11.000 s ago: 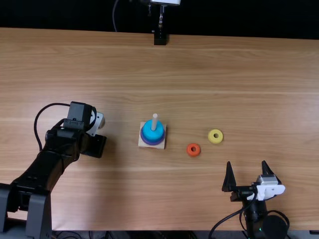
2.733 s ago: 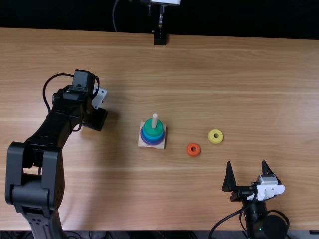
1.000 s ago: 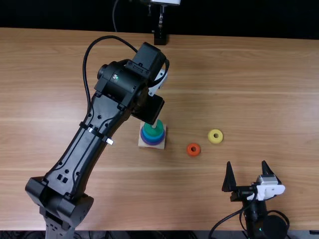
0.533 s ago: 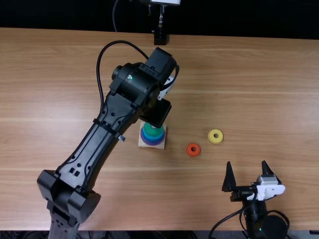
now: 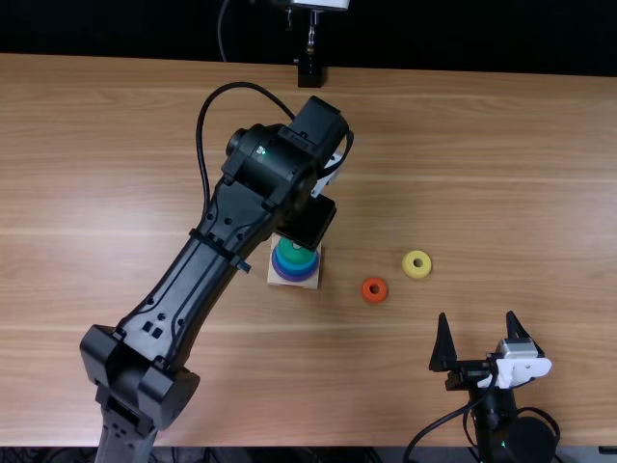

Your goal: Build the Hanoi tower: stack the rings onto the peg from bottom to top in this color order: purple, dark blue, light blue, dark green, light green, yellow, orange.

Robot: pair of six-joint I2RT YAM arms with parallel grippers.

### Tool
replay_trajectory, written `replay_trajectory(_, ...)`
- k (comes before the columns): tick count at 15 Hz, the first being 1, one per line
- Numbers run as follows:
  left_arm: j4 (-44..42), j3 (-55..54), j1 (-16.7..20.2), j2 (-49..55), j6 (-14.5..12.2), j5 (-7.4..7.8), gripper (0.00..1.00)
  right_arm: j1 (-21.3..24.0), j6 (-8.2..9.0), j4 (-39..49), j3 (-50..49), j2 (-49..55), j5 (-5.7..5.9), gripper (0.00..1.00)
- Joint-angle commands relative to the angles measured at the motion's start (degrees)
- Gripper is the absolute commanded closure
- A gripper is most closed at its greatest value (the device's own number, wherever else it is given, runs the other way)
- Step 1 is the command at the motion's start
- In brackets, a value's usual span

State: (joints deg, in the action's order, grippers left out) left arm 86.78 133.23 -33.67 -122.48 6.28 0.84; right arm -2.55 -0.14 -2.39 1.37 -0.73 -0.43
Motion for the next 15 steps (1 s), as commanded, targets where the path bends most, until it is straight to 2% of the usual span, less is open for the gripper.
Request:
replay_trajectory(1, 0.1, 1.7, -0.9, -2.2, 0.6, 0.42, 1.0, 0.5, -0.28, 0.2, -0.6, 0.7, -0.1, 0.0)
replay_trajectory(7, -0.4, 1.5, -0.7, -2.8, 0.3, 0.53, 1.0, 0.4, -0.28, 0.2, -0.6, 0.7, -0.1, 0.0)
replay_trajectory(8, -0.1, 1.2, -0.3, -2.8, 0.3, 0.53, 0.72, 0.4, -0.28, 0.2, -0.6, 0.7, -0.1, 0.0)
replay_trajectory(9, 0.1, 1.0, -0.3, -2.7, 0.4, 0.95, 0.29, 0.4, -0.28, 0.2, -0.6, 0.7, -0.1, 0.0)
replay_trajectory(10, 0.2, 0.7, 0.2, -2.5, 0.4, 3.06, 0.0, 0.4, -0.28, 0.2, -0.6, 0.7, -0.1, 0.0)
replay_trajectory(11, 0.2, 0.1, 0.8, -2.4, 0.6, 4.96, 0.0, 0.5, -0.28, 0.2, -0.6, 0.7, -0.1, 0.0)
replay_trajectory(12, 0.2, -0.4, 1.2, -2.2, 0.4, 5.38, 0.0, 0.4, -0.28, 0.2, -0.6, 0.7, -0.1, 0.0)
replay_trajectory(15, 0.2, -0.4, 3.7, -1.7, 0.4, 5.17, 0.0, 0.4, -0.28, 0.2, -0.6, 0.7, -0.1, 0.0)
